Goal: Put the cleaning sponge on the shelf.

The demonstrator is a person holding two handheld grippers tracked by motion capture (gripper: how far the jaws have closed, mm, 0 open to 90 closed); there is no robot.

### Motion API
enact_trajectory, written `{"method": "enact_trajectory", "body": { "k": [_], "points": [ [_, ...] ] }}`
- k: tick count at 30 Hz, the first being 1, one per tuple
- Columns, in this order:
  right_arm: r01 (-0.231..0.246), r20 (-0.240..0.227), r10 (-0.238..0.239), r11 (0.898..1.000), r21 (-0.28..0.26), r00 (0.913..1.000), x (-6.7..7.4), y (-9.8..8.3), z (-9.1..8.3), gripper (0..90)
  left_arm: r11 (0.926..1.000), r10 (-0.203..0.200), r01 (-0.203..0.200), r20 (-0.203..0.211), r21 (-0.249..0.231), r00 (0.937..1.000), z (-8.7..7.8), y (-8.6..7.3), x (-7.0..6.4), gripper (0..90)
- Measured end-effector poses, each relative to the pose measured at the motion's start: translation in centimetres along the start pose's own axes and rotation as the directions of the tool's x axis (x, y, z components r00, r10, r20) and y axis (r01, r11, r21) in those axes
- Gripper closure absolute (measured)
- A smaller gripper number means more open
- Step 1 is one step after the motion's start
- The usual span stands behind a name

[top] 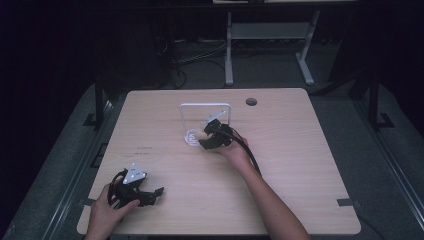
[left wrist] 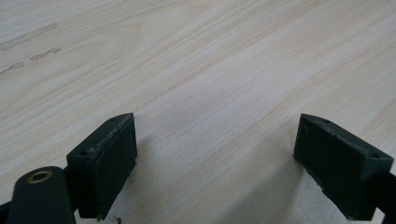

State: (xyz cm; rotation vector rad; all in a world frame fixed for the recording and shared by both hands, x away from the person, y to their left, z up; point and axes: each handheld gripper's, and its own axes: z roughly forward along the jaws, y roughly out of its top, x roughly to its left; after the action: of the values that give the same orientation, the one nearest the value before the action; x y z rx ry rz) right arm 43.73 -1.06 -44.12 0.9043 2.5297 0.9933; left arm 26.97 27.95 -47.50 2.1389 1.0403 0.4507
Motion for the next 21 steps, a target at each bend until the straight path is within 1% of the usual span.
{"method": "enact_trajectory", "body": {
  "k": [7, 12, 18, 21],
  "points": [
    [-0.007, 0.011, 0.007, 1.0, 0.016, 0.9999, 0.0, -0.1, 0.7, 40.5, 1.0, 0.0, 0.0, 0.0, 0.0, 1.0, 0.0, 0.0, 0.0, 12.7],
    [-0.011, 0.019, 0.011, 1.0, 0.02, 0.9998, -0.3, -0.2, 1.0, 40.1, 1.0, 0.0, 0.0, 0.0, 0.0, 1.0, 0.0, 0.0, 0.0, 12.8],
    [-0.021, 0.017, 0.02, 0.999, 0.024, 0.9997, -0.4, -0.4, 1.2, 37.0, 1.0, 0.0, 0.0, 0.0, 0.001, 1.0, 0.0, 0.0, 0.0, 12.8],
    [-0.016, 0.017, 0.015, 1.0, 0.02, 0.9997, -0.4, -0.3, 1.2, 36.1, 1.0, 0.001, -0.001, 0.0, 0.001, 1.0, 0.0, 0.0, 0.0, 12.8]
  ]
}}
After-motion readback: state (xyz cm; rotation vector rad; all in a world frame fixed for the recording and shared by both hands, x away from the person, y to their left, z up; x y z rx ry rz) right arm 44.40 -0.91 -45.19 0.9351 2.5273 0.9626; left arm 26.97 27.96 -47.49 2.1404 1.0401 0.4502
